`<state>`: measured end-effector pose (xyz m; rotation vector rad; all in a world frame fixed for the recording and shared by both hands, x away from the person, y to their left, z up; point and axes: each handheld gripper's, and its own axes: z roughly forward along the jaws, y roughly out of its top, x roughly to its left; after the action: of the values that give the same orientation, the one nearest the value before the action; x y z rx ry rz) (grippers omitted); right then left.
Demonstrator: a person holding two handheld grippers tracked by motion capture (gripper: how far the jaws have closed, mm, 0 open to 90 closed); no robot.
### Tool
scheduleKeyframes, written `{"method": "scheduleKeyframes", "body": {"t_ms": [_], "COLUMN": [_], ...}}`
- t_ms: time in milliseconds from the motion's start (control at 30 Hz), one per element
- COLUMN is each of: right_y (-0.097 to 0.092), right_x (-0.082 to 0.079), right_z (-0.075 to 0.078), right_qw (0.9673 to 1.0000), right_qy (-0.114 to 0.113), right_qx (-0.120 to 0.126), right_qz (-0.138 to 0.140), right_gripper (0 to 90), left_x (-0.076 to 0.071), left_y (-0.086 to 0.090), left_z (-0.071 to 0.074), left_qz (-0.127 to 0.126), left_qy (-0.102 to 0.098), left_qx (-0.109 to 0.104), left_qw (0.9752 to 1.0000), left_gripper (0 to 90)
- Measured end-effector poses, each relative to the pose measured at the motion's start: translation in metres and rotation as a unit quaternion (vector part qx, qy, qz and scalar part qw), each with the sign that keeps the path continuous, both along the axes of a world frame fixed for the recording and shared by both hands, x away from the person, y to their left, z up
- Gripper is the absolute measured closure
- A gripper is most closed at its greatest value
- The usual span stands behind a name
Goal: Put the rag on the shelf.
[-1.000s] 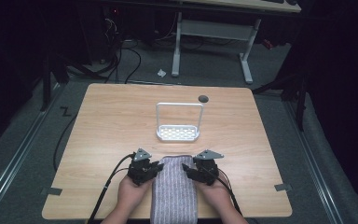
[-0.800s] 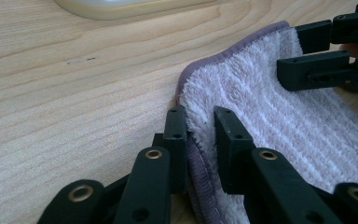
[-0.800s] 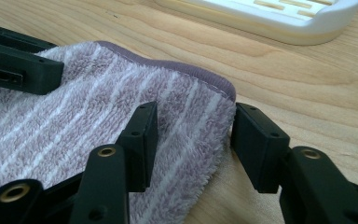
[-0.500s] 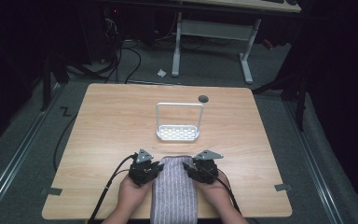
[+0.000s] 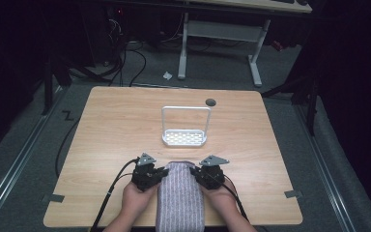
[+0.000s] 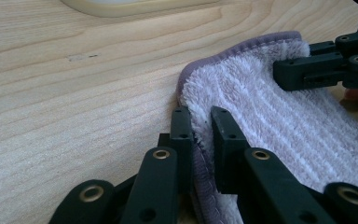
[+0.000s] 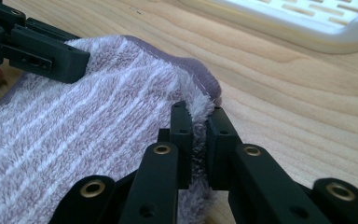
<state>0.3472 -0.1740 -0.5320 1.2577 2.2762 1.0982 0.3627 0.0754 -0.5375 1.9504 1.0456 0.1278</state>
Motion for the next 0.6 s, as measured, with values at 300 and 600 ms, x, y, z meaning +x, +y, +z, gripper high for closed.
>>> {"method": "scheduleKeyframes", "body": {"t_ms": [300,600], "right_y": [-0.001,-0.001], "right_x": [-0.011,-0.019], "right_z": [0.012,0.02], "right_qw": [0.9986,0.9949], "right_qy": [-0.053,-0.099], "right_qx": [0.002,0.011], "right_qz": [-0.006,-0.012], "right_gripper": [84.0,83.8], "left_x": [-0.004,-0.015], "left_y": [0.003,0.005], "left_z": [0.004,0.021], "left_qz": [0.004,0.025], "left_qy": [-0.026,-0.069], "left_qx": [-0.029,-0.056], "left_qw": [0.9992,0.9957], "left_gripper": [80.6,80.3]}}
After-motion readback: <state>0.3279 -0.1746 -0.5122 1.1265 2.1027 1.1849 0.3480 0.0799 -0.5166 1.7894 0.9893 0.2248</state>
